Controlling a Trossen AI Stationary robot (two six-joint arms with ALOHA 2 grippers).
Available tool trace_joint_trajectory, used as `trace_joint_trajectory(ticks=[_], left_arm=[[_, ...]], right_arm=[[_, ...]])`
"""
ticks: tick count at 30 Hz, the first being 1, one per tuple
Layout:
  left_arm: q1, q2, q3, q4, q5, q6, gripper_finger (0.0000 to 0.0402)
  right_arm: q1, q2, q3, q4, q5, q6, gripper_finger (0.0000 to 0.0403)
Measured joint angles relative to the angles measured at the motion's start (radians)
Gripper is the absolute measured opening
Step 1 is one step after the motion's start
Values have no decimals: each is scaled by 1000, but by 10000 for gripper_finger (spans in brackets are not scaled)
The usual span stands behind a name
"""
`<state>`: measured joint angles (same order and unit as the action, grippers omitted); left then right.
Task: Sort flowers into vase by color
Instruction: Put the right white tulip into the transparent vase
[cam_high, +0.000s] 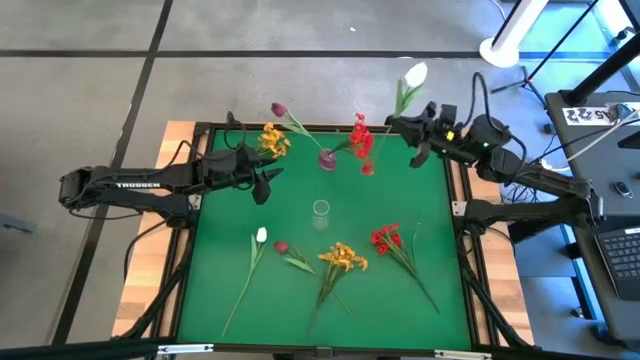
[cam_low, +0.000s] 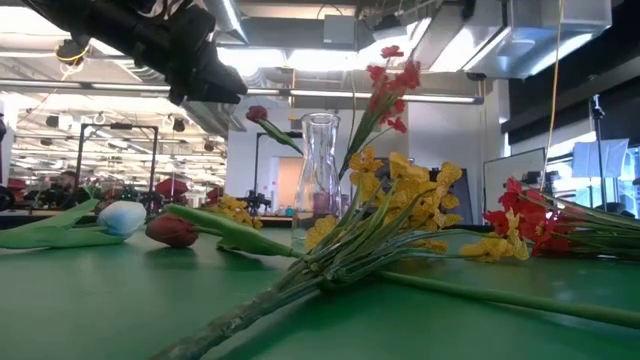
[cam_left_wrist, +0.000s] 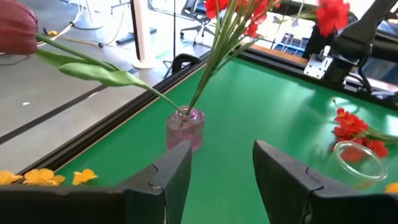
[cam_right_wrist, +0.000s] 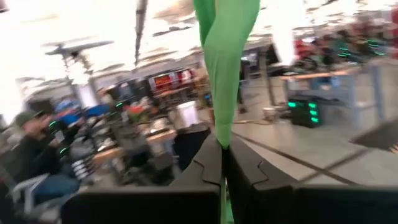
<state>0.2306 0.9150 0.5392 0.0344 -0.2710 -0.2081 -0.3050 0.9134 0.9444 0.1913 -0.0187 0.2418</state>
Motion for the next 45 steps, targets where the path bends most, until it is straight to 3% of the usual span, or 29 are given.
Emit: trace_joint_trajectory(ticks=[10,22,37,45], left_arm=[[0,0,0,31,5,-33,165],[-2,0,0,29,64,-51,165],[-3,0,0,23,80,-47,165],[-3,0,0,18,83,-47,165]], right_arm=[[236,272,177,13,31,-172,3],[279,496,173,227,-7,-179,3],[306,604,170,209,-20,-118,3],[325,607,6,401,27,-74,3]])
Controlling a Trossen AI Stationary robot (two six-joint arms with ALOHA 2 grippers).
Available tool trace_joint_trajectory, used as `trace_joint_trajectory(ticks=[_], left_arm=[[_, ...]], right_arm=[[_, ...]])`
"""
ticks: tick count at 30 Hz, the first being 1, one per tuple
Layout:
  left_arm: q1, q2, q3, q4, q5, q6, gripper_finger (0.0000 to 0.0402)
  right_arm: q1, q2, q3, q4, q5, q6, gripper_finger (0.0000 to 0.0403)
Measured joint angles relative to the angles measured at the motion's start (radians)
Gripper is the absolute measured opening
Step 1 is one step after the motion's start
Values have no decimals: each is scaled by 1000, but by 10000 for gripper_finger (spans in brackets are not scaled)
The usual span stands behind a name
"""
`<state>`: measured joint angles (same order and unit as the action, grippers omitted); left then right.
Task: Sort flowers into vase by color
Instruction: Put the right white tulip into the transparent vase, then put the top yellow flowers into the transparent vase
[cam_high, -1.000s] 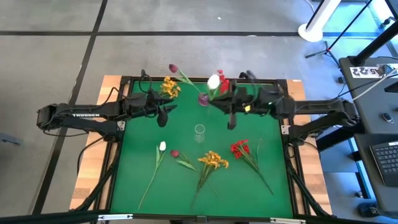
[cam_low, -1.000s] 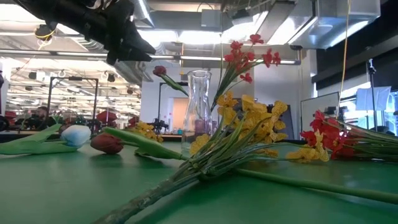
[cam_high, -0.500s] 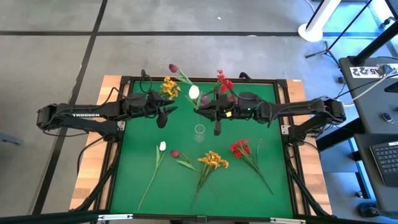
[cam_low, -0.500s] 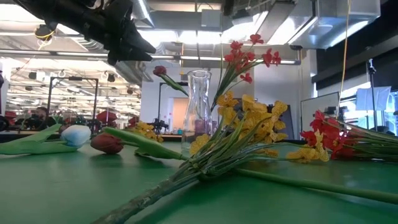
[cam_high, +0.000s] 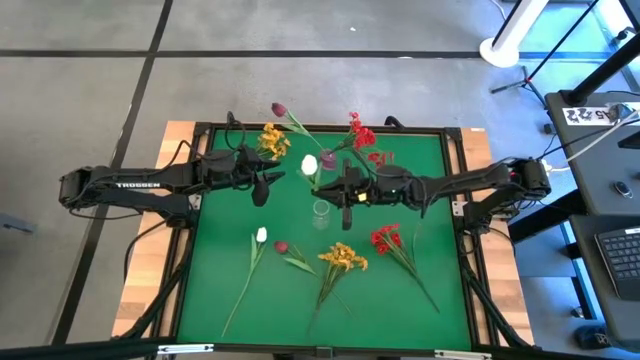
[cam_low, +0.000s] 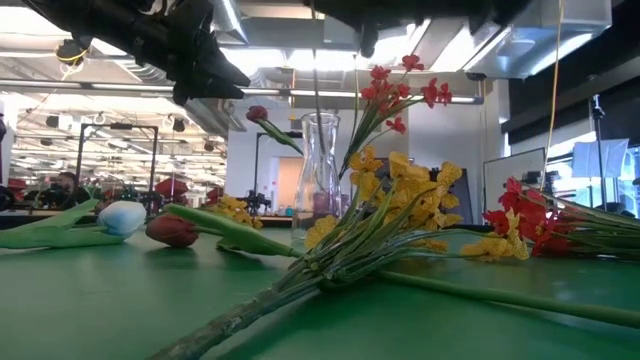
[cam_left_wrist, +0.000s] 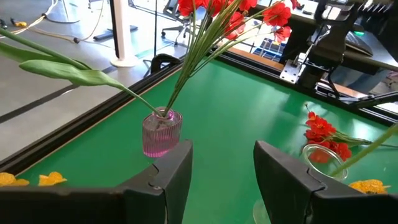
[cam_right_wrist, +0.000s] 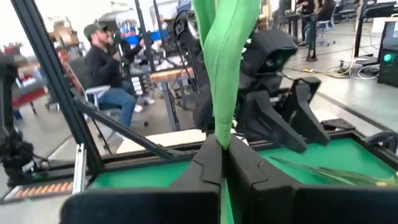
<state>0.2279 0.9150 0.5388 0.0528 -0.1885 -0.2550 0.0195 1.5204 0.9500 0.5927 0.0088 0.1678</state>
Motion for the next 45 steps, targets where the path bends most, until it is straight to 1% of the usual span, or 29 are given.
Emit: trace_joint_trajectory(ticks=[3,6,10,13,17,20,23,26,30,33,37,38,40,42,45], left_arm=[[0,0,0,0,0,0,165],[0,0,0,0,0,-1,165],[0,0,0,0,1,-5,165],[0,0,0,0,17,-22,165],[0,0,0,1,19,-29,165],[0,0,0,0,22,-32,165],[0,0,1,-4,31,-32,165],[0,0,43,-93,29,-27,165],[1,0,143,-242,17,-24,165],[0,0,212,-332,18,-24,165],[0,0,283,-483,16,-26,165],[0,0,291,-513,-7,-28,165],[0,0,295,-562,-90,-28,165],[16,5,295,-607,-167,-26,165],[80,47,295,-675,-179,-32,165]], right_arm=[[0,0,-74,100,34,29,3],[0,0,-123,148,70,30,4],[0,-1,-135,120,77,14,26],[0,-2,-135,109,78,11,57],[0,-30,-134,53,80,-20,112],[0,-75,-134,-58,92,-45,157],[0,-142,-135,-206,96,-45,199],[0,-225,-135,-336,96,-44,232],[1,-330,-135,-445,96,-21,262],[1,-396,-135,-508,96,-18,274],[1,-485,-132,-602,97,-19,277],[1,-509,-128,-641,103,-20,277],[1,-554,-120,-719,149,-32,276],[1,-592,-114,-750,201,-46,276],[0,-635,-114,-771,246,-72,276]])
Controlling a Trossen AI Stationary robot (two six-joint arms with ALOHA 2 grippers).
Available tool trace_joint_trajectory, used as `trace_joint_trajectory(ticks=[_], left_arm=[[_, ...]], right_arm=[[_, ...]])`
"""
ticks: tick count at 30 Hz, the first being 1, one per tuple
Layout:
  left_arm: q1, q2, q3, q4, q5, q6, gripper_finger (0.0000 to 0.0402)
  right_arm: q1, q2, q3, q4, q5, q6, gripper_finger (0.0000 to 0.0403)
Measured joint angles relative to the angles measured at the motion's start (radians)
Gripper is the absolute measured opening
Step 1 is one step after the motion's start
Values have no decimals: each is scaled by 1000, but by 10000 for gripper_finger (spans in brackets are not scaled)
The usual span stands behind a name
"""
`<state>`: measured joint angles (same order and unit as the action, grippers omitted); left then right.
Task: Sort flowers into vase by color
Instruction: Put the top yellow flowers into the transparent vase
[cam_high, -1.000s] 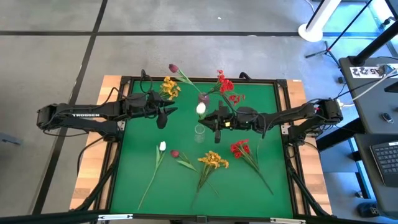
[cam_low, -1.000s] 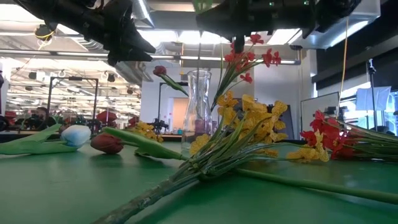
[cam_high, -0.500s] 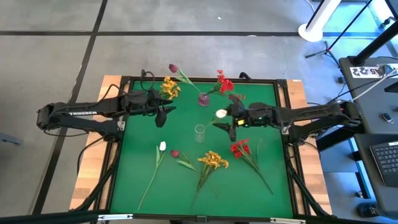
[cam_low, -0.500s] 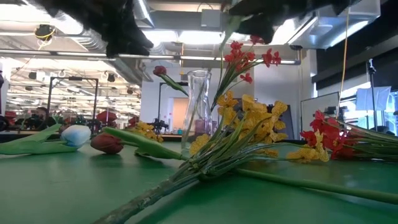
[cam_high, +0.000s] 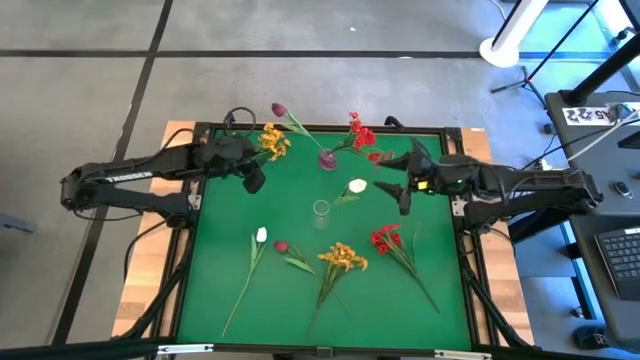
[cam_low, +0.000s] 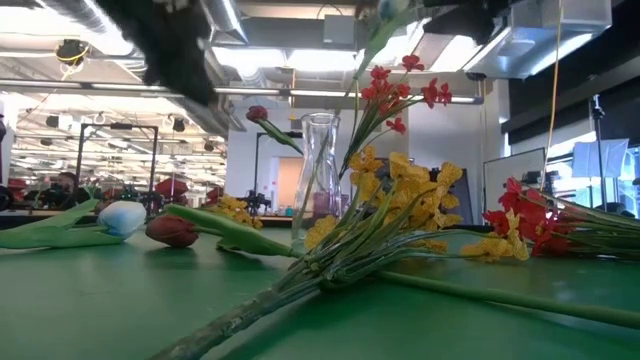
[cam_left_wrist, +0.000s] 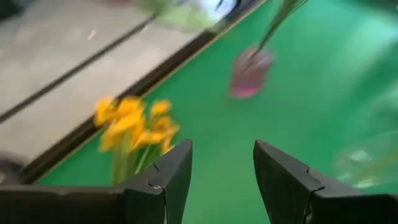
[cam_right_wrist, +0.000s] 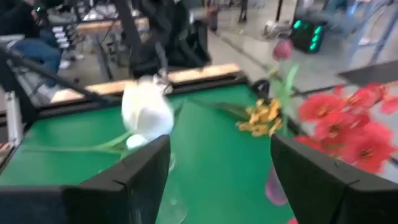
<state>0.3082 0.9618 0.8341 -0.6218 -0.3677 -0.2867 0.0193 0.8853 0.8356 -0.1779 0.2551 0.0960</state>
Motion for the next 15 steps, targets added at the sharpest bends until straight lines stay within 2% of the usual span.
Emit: trace_joint_trajectory(ticks=[3,7,15], left_arm=[[97,76,0,-23,67,2,165],[233,206,0,-4,159,77,165],[462,440,0,-17,259,214,165]], right_arm=[[0,-22,0,-3,22,-25,276],[0,-28,0,-13,22,-48,276],[0,-27,0,-88,22,-50,276]])
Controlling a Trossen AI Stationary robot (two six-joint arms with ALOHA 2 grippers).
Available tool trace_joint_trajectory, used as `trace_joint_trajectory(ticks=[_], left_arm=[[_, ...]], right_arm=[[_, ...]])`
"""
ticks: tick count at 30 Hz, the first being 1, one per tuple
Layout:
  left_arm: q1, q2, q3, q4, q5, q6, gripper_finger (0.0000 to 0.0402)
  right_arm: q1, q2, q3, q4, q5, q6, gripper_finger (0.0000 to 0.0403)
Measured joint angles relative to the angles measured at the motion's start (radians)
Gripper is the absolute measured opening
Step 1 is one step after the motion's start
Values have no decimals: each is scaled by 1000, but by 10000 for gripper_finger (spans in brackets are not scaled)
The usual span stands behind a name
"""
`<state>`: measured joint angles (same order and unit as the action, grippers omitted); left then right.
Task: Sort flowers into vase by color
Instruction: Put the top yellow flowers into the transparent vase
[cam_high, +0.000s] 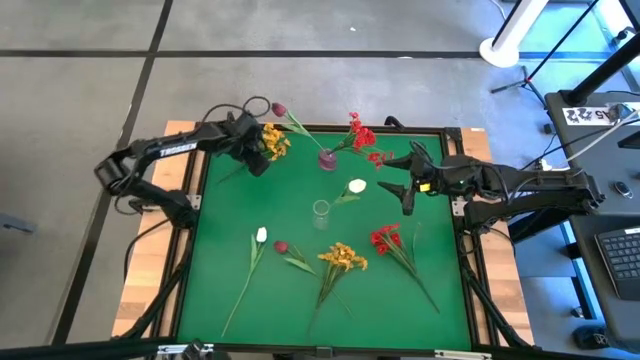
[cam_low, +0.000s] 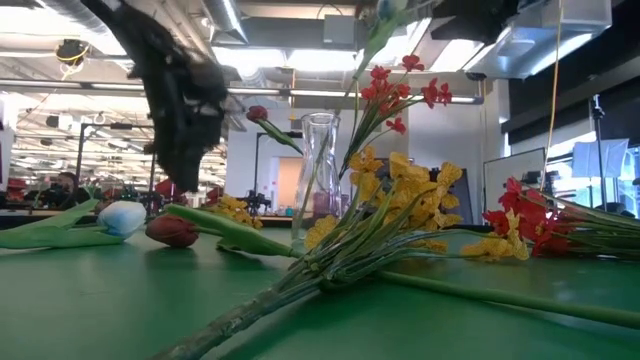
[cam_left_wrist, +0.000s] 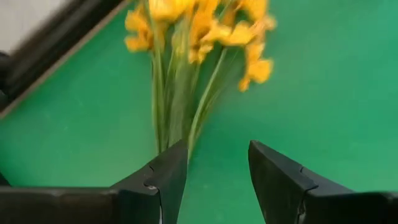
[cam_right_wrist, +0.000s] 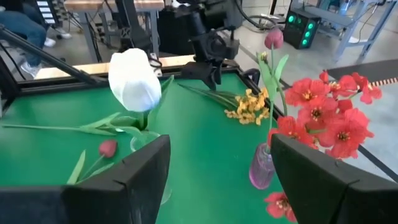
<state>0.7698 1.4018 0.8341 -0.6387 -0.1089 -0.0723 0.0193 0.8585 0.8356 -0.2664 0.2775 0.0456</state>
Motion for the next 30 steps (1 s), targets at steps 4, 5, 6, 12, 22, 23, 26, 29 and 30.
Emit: trace_joint_trajectory(ticks=[4,5,6,12,22,23,26,29,30], left_arm=[[42,82,0,-2,-6,12,165],[45,98,0,-2,-5,12,165],[48,115,0,-1,-4,13,165],[50,230,4,23,-15,4,165],[44,245,2,28,-36,-46,104],[44,237,1,24,-47,-54,84],[46,196,-4,-36,-73,-81,22],[46,111,-4,-104,-131,-120,13],[46,72,-3,-130,-144,-130,13]], right_arm=[[0,0,0,-8,0,-3,276],[0,0,0,-8,0,-6,276],[0,0,0,-9,0,-12,276],[0,0,0,-15,0,-31,276],[0,0,0,-25,0,-32,276],[0,0,0,-25,0,-32,276],[0,0,0,-22,0,-27,276],[0,0,0,-22,-1,-21,276],[1,0,0,-21,-1,-20,276]])
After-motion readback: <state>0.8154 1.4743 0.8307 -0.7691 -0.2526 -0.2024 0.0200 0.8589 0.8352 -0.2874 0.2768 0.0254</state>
